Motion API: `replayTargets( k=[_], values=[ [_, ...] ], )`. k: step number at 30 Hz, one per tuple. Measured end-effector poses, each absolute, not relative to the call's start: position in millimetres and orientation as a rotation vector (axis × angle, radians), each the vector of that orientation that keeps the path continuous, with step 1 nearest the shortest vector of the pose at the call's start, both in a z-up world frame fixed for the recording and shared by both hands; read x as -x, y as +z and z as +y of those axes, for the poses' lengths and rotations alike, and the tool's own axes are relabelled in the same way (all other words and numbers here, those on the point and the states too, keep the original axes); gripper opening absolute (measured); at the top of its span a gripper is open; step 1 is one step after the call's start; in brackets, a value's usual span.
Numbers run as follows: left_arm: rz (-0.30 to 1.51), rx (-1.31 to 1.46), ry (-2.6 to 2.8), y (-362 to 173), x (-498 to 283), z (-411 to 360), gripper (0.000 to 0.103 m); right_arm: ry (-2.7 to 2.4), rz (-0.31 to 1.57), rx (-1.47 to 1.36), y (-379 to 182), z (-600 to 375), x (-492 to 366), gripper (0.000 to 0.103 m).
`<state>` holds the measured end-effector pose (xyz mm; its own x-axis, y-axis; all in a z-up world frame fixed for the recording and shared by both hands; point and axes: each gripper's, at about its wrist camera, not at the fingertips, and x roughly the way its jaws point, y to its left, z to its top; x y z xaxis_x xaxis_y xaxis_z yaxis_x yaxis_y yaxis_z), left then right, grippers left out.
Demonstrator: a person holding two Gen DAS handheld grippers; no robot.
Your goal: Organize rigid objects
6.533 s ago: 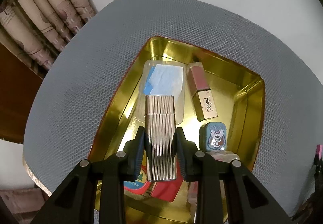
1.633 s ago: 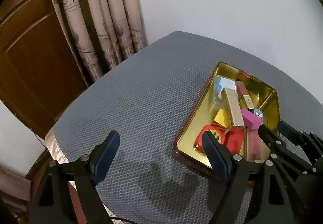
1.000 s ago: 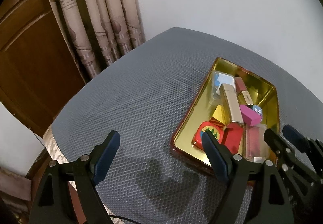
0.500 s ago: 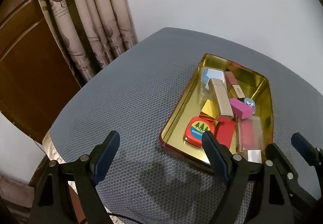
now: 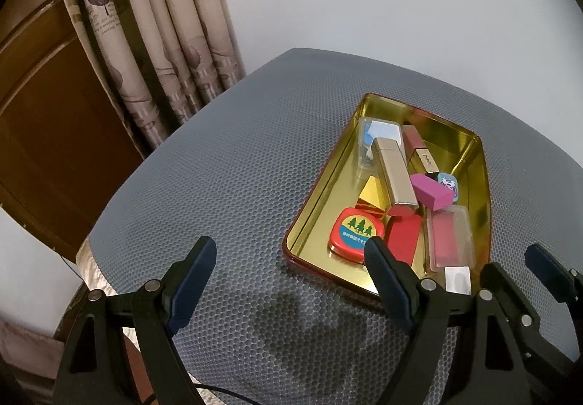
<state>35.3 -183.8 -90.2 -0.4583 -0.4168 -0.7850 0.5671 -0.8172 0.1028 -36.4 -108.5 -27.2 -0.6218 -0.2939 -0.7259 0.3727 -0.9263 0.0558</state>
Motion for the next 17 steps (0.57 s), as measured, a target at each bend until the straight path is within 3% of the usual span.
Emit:
replayTargets(
  k=[17],
  values=[
    [0.225, -1.167, -2.275, -92.1, -33.9, -183.0, 0.080, -2.522, 0.143, -1.133, -32.0, -107.4, 39.2, 0.052]
  ],
)
